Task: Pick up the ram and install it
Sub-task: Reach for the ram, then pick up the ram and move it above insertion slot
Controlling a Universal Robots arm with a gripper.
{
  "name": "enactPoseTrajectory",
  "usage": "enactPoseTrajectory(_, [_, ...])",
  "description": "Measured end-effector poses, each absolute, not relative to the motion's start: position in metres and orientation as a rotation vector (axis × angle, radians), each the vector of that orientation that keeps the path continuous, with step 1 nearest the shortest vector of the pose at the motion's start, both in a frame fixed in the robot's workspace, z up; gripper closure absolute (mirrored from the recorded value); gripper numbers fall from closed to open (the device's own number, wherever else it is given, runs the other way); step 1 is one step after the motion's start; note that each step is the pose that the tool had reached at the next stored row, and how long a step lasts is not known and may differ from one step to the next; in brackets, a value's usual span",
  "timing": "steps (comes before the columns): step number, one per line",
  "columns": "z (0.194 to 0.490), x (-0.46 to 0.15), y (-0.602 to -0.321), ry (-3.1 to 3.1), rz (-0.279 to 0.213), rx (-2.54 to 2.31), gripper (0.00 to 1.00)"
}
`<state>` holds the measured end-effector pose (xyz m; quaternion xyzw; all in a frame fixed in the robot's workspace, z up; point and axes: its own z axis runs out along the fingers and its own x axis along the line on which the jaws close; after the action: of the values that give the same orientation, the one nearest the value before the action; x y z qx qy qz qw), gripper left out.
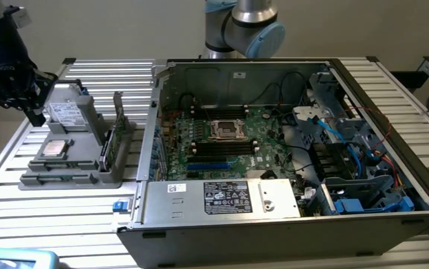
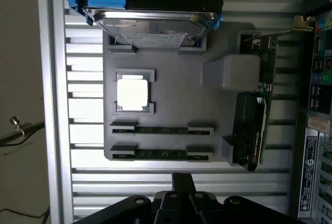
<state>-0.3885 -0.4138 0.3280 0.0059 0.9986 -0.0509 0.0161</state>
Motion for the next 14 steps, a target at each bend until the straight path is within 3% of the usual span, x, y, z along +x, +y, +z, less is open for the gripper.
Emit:
enactPoseTrajectory(4, [0.3272, -0.3887, -0.4139, 3.105, -0.09, 0.031, 0.89])
enactPoseTrajectory(14, [0.3272, -0.3886, -0.4149, 3.105, -0.09, 0.031, 0.89])
